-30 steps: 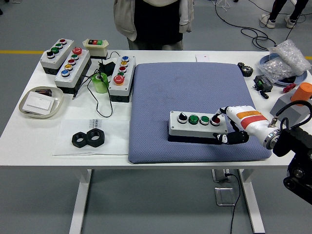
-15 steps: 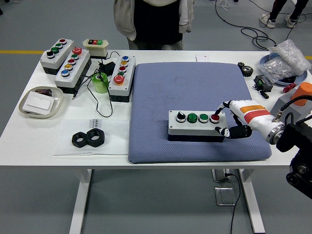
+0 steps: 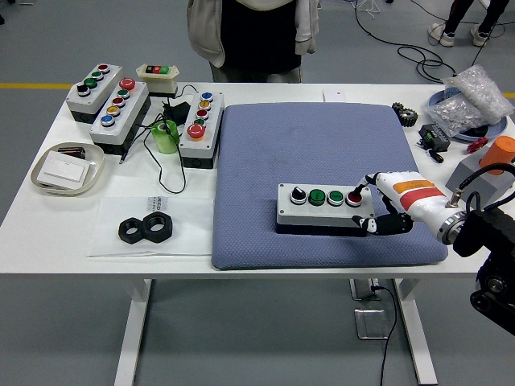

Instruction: Pick up the button,place it on the desk,press the button,press the button

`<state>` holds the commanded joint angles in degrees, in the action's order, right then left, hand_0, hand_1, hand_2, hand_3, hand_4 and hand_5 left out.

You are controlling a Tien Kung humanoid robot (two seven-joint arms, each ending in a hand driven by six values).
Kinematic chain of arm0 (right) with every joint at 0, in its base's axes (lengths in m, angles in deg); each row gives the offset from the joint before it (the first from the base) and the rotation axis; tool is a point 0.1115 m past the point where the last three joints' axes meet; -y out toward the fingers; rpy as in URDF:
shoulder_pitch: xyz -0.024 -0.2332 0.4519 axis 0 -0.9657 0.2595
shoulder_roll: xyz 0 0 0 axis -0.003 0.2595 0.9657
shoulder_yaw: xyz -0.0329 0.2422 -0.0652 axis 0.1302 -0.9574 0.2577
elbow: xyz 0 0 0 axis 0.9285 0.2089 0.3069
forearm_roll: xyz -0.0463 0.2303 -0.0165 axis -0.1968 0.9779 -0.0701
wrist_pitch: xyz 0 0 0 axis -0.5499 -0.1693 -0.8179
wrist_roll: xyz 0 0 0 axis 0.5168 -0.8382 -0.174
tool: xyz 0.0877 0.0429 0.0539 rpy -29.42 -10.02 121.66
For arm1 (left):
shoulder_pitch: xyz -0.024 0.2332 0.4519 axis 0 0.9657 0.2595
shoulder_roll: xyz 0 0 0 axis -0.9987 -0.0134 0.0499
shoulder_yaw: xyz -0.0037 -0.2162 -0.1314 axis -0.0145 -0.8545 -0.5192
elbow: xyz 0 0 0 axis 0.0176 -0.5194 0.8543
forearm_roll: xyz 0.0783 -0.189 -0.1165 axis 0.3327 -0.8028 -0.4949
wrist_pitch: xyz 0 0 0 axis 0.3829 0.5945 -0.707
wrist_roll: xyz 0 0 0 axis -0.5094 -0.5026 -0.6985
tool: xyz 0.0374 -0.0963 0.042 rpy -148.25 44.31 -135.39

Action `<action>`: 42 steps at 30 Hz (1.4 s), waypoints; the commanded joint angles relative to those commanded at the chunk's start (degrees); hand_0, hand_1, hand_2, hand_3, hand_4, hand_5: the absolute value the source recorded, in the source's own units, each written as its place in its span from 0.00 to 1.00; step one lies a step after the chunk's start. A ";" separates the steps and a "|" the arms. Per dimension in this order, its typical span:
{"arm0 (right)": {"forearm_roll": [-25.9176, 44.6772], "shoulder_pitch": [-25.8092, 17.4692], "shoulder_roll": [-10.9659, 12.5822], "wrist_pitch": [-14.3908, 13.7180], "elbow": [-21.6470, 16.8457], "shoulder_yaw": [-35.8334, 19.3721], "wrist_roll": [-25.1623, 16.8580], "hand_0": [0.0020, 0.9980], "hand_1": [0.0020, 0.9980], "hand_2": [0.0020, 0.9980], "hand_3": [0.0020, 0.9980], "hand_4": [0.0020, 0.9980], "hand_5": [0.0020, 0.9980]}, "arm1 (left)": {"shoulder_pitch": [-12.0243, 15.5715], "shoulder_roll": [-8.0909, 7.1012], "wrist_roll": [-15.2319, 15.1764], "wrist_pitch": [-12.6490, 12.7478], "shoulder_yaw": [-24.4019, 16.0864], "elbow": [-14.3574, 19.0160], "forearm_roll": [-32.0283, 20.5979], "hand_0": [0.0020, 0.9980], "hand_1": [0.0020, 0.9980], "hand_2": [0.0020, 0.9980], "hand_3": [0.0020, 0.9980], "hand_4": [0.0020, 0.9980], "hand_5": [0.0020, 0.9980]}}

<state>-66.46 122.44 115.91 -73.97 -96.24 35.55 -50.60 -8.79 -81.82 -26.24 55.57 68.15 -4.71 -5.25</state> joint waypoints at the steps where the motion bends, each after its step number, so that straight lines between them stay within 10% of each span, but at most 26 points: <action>1: -0.12 -0.07 -0.01 -0.02 -0.09 -0.03 0.05 0.08 0.00 0.03 0.64 0.77 0.36 | 0.01 0.01 0.02 0.00 -0.04 -0.01 0.06 0.75 0.78 0.86 0.77 0.54 1.00; 20: -1.75 -1.24 1.32 -2.62 -6.30 -3.23 0.81 0.08 0.00 0.04 0.65 0.77 0.36 | 0.30 0.05 0.20 -0.08 -0.57 -0.09 0.87 0.75 0.78 0.86 0.77 0.54 1.00; 42: -1.17 1.87 -2.85 -2.15 -1.95 1.45 1.41 0.08 0.00 0.04 0.65 0.77 0.36 | 0.44 0.12 0.26 -0.01 -0.48 0.05 0.86 0.75 0.78 0.85 0.77 0.54 1.00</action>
<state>-67.63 124.31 113.06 -76.12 -98.20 37.00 -49.18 -8.35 -81.70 -25.98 55.56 67.68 -4.66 -4.39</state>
